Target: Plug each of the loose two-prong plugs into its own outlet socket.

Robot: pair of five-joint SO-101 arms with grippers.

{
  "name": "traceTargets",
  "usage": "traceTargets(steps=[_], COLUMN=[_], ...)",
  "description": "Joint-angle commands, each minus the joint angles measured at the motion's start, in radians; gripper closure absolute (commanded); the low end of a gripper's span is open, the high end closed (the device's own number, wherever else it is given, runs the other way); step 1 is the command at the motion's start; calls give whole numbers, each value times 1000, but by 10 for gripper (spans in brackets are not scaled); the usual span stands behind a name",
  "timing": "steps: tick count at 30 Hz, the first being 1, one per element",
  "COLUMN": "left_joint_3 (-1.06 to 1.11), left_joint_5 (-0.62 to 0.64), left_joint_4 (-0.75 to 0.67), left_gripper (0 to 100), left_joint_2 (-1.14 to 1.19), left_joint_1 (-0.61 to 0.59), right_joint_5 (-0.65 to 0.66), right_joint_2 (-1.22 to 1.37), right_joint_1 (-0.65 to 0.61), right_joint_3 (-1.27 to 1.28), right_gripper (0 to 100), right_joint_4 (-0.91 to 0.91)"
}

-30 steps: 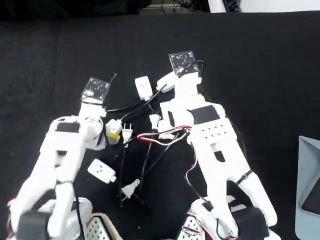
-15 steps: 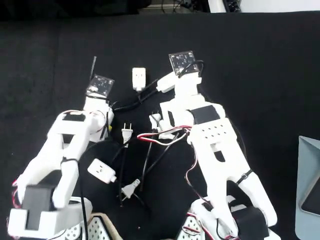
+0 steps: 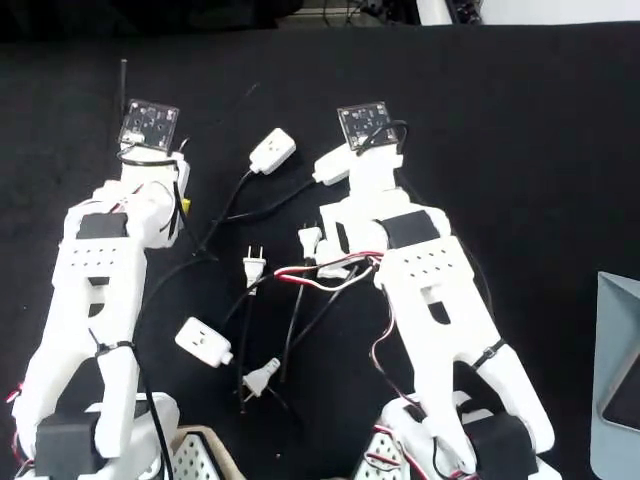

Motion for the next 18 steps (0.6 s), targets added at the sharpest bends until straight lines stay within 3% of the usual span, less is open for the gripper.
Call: traceTargets(steps=[1, 7, 15, 18], left_joint_3=[-81, -88, -325, -369], left_joint_5=[55, 81, 75, 81], left_joint_4=[-80, -232, -241, -239], left_gripper=[971, 971, 966, 857], left_joint_2=[-38, 81, 442, 520], left_joint_1=[-10, -12, -53, -70], right_joint_5=[-3, -3, -3, -3], right_joint_2=[-27, -27, -27, -27], right_joint_1=[15, 14, 14, 14], right_joint_3=[-2, 7, 7, 7], right_gripper=[864, 864, 864, 864], right_joint_4=[-15, -18, -18, -18])
